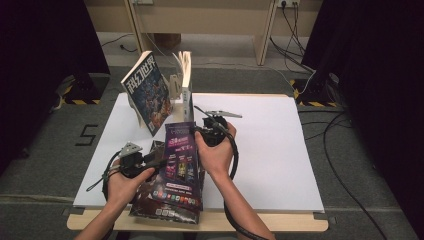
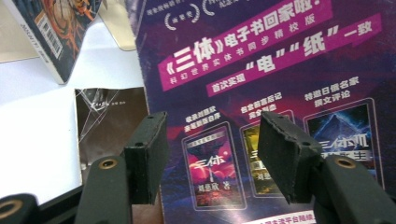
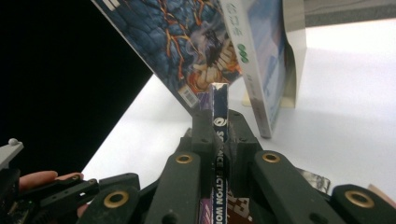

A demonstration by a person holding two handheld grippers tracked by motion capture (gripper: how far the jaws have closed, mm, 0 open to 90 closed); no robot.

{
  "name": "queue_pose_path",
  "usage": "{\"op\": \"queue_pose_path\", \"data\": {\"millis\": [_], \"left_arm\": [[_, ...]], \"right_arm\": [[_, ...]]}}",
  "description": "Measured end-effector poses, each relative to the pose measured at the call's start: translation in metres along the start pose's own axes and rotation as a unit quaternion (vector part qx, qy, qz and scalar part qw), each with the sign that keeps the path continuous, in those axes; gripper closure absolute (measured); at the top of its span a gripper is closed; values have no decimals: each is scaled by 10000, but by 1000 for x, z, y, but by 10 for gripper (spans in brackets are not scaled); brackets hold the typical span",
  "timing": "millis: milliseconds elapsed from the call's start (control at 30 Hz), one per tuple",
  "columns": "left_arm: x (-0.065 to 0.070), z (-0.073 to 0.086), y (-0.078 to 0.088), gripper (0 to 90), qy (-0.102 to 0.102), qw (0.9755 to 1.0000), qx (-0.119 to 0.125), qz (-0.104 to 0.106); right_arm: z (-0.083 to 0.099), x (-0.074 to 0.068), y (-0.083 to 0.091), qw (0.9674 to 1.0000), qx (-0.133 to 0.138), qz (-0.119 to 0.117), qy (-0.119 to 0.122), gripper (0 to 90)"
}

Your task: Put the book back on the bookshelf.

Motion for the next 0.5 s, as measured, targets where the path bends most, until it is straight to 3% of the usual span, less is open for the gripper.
{"op": "queue_pose_path", "data": {"millis": [333,500], "left_arm": [[10,-10,5,403,-132,9998,124,87],[17,-17,6,401,-186,9995,191,193]], "right_arm": [[-14,-21,-1,9990,416,14,157,844],[-19,-26,-5,9986,488,32,190,844]]}}
Point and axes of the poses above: each handheld gripper's, and its own axes: y roughly backward along the jaws, z roughly out of its underside, x roughly to its right, the point moved 1 cm from there along -y, roughly forward along the jaws, and after that the axes turned 2 degrees about z, right-handed, at the moved point
